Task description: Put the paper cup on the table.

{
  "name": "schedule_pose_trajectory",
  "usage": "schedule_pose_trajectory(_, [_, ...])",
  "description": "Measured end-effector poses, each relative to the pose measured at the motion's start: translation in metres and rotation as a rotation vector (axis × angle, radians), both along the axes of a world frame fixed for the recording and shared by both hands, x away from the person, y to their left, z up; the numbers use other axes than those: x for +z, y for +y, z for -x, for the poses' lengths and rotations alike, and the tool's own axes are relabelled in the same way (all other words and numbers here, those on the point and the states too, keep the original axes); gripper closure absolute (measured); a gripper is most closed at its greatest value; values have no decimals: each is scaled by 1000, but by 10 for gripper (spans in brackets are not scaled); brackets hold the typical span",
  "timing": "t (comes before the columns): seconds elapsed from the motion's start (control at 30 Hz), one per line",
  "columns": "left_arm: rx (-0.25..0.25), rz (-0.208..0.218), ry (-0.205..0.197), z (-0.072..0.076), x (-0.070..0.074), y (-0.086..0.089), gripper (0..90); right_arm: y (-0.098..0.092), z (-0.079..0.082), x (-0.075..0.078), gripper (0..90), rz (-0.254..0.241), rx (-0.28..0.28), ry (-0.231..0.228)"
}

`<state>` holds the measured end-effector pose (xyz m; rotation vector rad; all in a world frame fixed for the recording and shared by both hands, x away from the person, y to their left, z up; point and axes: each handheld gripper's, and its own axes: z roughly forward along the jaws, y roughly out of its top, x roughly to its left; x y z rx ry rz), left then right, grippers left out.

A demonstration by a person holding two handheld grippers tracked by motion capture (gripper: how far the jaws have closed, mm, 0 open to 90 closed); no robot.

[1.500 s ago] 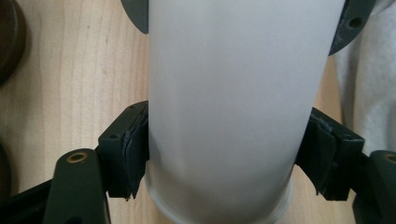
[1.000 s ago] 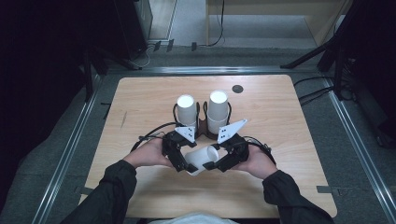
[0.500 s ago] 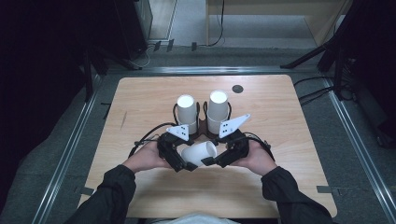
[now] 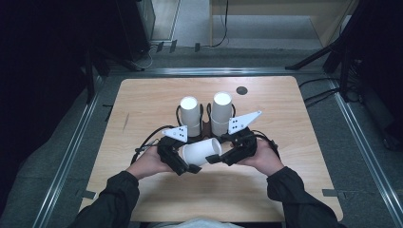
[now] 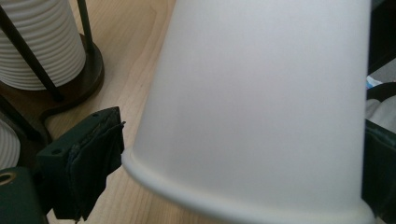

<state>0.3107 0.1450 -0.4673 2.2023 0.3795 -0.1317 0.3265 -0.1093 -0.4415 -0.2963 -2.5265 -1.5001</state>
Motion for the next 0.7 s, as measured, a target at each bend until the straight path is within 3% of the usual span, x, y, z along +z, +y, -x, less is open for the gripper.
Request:
schedule_pose_trajectory(0.13, [-4, 14, -10, 1, 0, 4, 42, -4, -1, 2, 328, -19, -2, 4])
schedule_pose_trajectory(0.3, [-10, 69, -22, 1, 4, 8, 158, -4, -1, 1, 328, -16, -6, 10])
schedule_pose_trajectory(0.47, [-4, 63, -33, 1, 5, 10, 196, -3, -1, 1, 332, -17, -13, 6])
schedule_pose_trajectory(0.7, [-12, 44, -10, 0, 7, 11, 216, -3, -2, 1, 323, -18, -12, 28])
